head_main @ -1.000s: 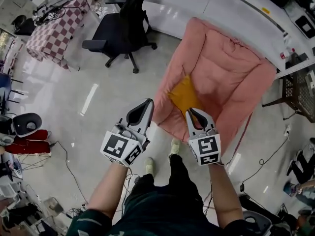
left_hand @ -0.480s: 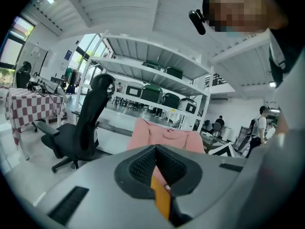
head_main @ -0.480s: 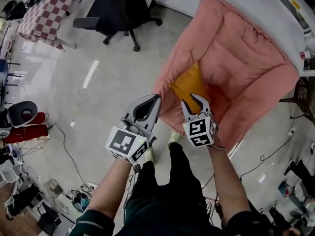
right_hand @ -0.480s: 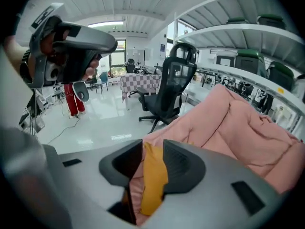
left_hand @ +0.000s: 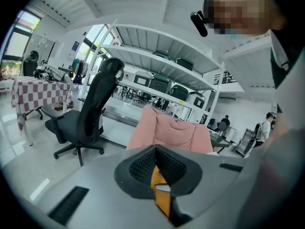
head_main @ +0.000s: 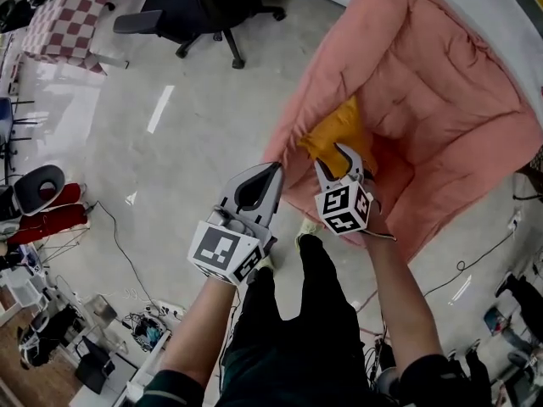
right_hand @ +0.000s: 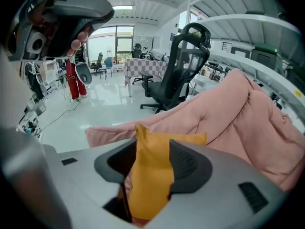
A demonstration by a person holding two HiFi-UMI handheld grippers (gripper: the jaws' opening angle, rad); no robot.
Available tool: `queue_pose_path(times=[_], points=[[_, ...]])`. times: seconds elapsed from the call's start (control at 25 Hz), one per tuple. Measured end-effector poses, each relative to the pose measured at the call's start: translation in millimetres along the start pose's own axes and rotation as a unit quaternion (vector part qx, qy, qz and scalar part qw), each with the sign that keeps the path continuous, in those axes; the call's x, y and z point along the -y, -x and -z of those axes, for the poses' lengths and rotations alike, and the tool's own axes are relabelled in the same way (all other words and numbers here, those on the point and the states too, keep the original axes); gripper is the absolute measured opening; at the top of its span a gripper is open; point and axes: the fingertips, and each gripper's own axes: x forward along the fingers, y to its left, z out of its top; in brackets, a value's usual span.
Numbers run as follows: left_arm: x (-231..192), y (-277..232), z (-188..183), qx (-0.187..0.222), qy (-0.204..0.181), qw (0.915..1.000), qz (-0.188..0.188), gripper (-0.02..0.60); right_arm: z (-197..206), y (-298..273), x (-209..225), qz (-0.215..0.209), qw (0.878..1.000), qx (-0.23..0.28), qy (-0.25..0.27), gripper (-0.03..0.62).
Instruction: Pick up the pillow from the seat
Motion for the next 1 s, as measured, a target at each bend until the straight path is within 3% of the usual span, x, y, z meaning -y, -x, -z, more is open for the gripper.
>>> queue_pose_path(times=[0.24,0.44,0.76,1.0], points=[[-14.0,-1.4,13.5,-0.014,0.007,0.9998,-0.009,0.005,12.4,-27.3,-6.4,0.000,0.998,-0.036,0.045,0.223],[-19.1,2.2,16.3,-0.015,0.011,0.9997,-0.015,0.005,20.1,-45.0,-3.8,0.030,0.993,-0.072,0.085,0.224],[-23.0,10.6,20.6,-0.013,0.019,0.9994,-0.026,0.005,25.8,-58.2,-3.6,0.058,0.986,-0.102,0.123,0.122],[-21.1,18.1,22.4,-0.011,0.019,0.9994,-0.027,0.005,29.3,-55.9,-5.8,0.054,0.988,-0.098,0.109,0.049]])
